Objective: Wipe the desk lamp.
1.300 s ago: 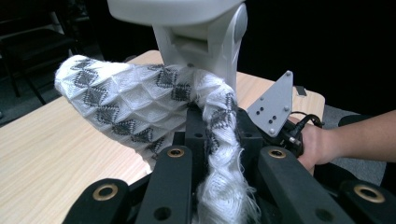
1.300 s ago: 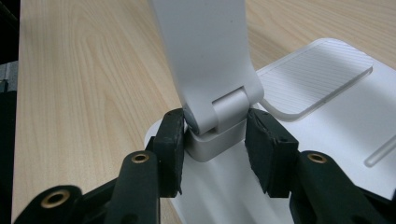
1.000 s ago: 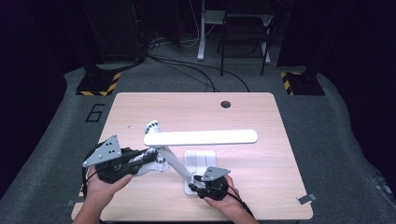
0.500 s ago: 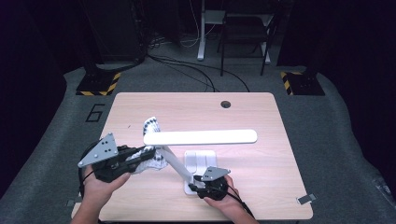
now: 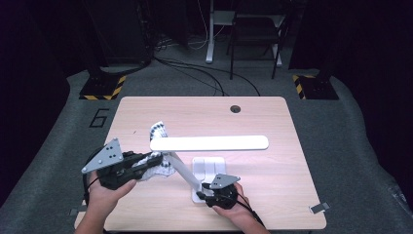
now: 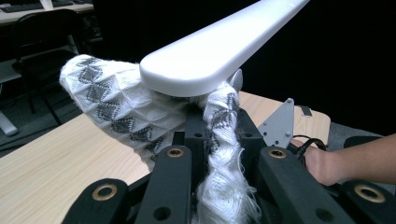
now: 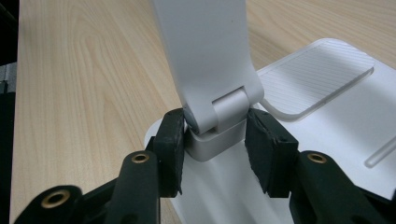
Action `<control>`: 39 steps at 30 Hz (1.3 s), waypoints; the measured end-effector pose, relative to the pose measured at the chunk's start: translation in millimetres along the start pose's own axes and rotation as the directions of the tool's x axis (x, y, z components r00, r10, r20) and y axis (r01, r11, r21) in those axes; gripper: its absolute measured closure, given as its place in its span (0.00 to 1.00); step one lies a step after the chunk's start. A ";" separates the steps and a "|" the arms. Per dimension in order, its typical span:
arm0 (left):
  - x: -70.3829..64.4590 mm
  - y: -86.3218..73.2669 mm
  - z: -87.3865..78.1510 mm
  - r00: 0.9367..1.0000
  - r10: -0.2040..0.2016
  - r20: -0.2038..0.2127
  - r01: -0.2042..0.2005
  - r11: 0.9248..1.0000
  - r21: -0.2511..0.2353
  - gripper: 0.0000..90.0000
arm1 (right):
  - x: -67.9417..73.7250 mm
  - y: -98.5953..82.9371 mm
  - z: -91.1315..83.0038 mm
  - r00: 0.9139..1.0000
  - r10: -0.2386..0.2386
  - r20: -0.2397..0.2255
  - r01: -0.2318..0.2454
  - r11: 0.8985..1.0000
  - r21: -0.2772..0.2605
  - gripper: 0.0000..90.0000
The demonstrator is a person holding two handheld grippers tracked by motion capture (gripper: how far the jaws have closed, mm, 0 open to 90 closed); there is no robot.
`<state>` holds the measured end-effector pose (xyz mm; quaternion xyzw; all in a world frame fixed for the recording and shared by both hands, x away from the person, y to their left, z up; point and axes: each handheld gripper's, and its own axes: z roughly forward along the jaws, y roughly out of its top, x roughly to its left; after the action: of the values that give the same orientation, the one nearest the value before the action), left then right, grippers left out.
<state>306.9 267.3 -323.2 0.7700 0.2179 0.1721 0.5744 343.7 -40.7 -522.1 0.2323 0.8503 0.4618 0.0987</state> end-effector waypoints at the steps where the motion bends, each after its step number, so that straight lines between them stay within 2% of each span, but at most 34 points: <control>1: 0.0 -0.3 0.4 1.000 0.001 0.003 -0.001 1.000 -0.004 0.89 | 0.0 0.0 0.0 1.000 0.000 0.000 0.000 1.000 0.000 0.64; 3: 0.5 -0.7 0.4 1.000 0.011 0.001 -0.011 1.000 -0.005 0.89 | 0.1 -0.1 0.0 1.000 0.000 0.000 0.000 1.000 0.000 0.64; 6: -0.2 -2.6 0.8 1.000 -0.007 0.003 0.007 1.000 -0.010 0.89 | 0.0 0.0 0.0 1.000 -0.001 -0.001 0.001 1.000 0.002 0.64; 9: 1.0 -4.9 1.2 1.000 0.001 0.006 -0.001 1.000 -0.013 0.88 | 0.3 -0.1 0.0 1.000 0.001 -0.001 -0.001 1.000 0.002 0.64; 12: 0.5 -7.8 2.4 1.000 -0.014 0.009 0.014 1.000 -0.015 0.88 | 0.3 0.0 0.0 1.000 0.000 -0.001 0.000 1.000 0.002 0.64; 13: 1.2 -8.4 3.0 1.000 -0.002 0.005 0.002 1.000 -0.009 0.88 | 0.3 0.0 0.1 1.000 -0.001 0.000 0.001 1.000 0.002 0.64; 16: 0.2 -11.5 5.8 1.000 -0.004 0.006 0.004 1.000 0.004 0.88 | 0.3 -0.1 0.1 1.000 0.000 -0.001 0.000 1.000 0.002 0.64; 22: 0.5 -17.0 8.8 1.000 -0.019 0.005 0.019 1.000 0.001 0.88 | 0.4 -0.1 0.1 1.000 -0.001 0.000 0.001 1.000 0.001 0.64; 24: 1.0 -16.1 7.8 1.000 -0.006 -0.005 0.006 1.000 0.007 0.88 | 0.4 -0.1 0.2 1.000 -0.002 0.000 0.002 1.000 0.000 0.64; 33: 1.6 -4.5 -0.4 1.000 -0.009 -0.022 0.008 0.999 -0.032 0.88 | 0.1 -0.1 0.4 1.000 -0.009 -0.001 0.009 1.000 -0.003 0.64; 35: 1.0 -4.4 -0.1 1.000 -0.002 -0.030 0.001 0.999 -0.033 0.88 | 0.1 -0.2 0.4 1.000 -0.010 0.001 0.010 1.000 -0.004 0.64; 39: 2.8 -6.6 -2.2 1.000 -0.013 -0.028 0.011 0.999 -0.042 0.88 | 0.2 -0.3 0.3 1.000 -0.012 0.003 0.012 1.000 -0.005 0.64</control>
<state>307.2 272.2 -328.8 0.7541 0.2270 0.1841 0.5882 343.5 -40.6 -522.5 0.2279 0.8504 0.4627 0.1034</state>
